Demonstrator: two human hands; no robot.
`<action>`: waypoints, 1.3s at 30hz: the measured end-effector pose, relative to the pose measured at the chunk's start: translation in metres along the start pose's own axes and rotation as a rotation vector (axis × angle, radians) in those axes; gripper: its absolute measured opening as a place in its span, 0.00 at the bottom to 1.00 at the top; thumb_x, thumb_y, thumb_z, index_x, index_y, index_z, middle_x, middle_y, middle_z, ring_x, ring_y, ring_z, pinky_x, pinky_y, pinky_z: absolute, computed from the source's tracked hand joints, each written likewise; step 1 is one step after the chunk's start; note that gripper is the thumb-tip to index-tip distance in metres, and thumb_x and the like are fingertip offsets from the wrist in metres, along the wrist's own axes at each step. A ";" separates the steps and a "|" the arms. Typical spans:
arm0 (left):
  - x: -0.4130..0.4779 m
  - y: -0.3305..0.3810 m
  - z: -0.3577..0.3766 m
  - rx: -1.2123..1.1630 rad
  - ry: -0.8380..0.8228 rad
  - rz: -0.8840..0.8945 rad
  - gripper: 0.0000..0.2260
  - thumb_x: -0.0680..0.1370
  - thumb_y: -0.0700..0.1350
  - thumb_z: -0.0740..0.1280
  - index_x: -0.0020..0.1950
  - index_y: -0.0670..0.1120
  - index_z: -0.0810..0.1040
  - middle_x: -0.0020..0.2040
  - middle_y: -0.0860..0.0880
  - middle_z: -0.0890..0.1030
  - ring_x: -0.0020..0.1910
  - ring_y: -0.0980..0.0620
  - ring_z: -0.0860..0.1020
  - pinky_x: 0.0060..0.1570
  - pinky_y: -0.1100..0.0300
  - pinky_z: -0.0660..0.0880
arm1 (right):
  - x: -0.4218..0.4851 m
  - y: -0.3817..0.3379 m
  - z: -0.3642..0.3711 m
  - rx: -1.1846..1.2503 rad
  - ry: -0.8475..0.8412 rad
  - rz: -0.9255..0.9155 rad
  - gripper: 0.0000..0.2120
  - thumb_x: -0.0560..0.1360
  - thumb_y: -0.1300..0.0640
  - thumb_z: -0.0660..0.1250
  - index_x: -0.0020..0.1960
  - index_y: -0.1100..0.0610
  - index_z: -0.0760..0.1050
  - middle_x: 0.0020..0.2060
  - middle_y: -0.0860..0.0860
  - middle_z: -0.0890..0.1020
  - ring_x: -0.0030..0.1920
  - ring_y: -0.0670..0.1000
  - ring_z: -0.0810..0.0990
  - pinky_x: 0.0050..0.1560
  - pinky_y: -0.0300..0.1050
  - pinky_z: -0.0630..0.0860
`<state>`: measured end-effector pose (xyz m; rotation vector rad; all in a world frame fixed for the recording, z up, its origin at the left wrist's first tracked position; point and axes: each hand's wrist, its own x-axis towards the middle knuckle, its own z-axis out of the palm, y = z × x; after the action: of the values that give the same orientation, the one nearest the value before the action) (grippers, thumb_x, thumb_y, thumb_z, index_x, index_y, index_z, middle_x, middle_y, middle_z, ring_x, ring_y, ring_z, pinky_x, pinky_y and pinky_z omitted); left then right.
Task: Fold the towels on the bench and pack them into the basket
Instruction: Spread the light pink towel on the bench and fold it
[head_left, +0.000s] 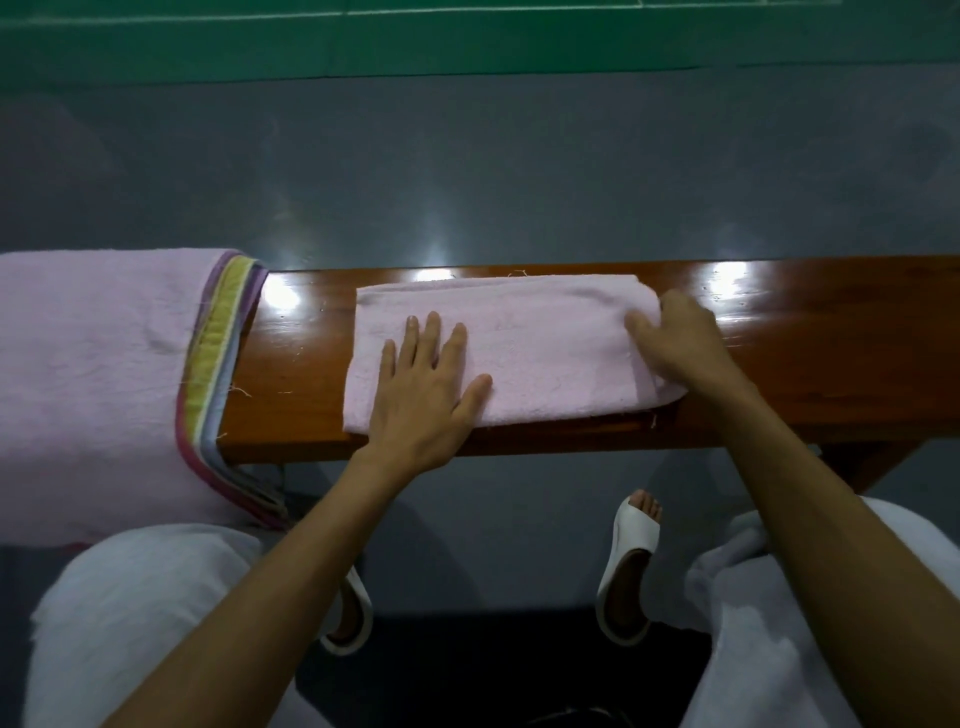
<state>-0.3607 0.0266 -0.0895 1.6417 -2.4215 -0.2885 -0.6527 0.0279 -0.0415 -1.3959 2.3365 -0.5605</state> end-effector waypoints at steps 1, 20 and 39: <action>-0.001 0.004 -0.001 -0.084 0.006 0.010 0.34 0.82 0.68 0.46 0.84 0.52 0.52 0.85 0.49 0.49 0.83 0.47 0.44 0.81 0.43 0.42 | 0.001 0.001 -0.010 0.029 -0.006 -0.008 0.21 0.83 0.47 0.64 0.66 0.63 0.71 0.61 0.59 0.77 0.58 0.61 0.77 0.52 0.50 0.71; 0.022 -0.014 -0.063 -1.182 -0.113 -0.538 0.18 0.87 0.56 0.54 0.59 0.46 0.79 0.46 0.46 0.87 0.32 0.51 0.81 0.32 0.60 0.74 | -0.054 -0.116 0.029 0.725 -0.255 -0.404 0.34 0.76 0.66 0.72 0.76 0.52 0.62 0.60 0.48 0.75 0.58 0.47 0.79 0.50 0.43 0.84; 0.019 -0.020 -0.052 -0.955 0.080 -0.562 0.13 0.76 0.37 0.67 0.59 0.48 0.74 0.52 0.52 0.78 0.48 0.55 0.76 0.48 0.53 0.80 | -0.045 -0.075 0.042 0.183 0.015 -0.516 0.33 0.75 0.61 0.74 0.76 0.54 0.65 0.61 0.52 0.81 0.41 0.48 0.79 0.48 0.45 0.83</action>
<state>-0.3354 -0.0013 -0.0444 1.6865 -1.2995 -1.1966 -0.5556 0.0293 -0.0352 -1.9091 1.8658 -0.9005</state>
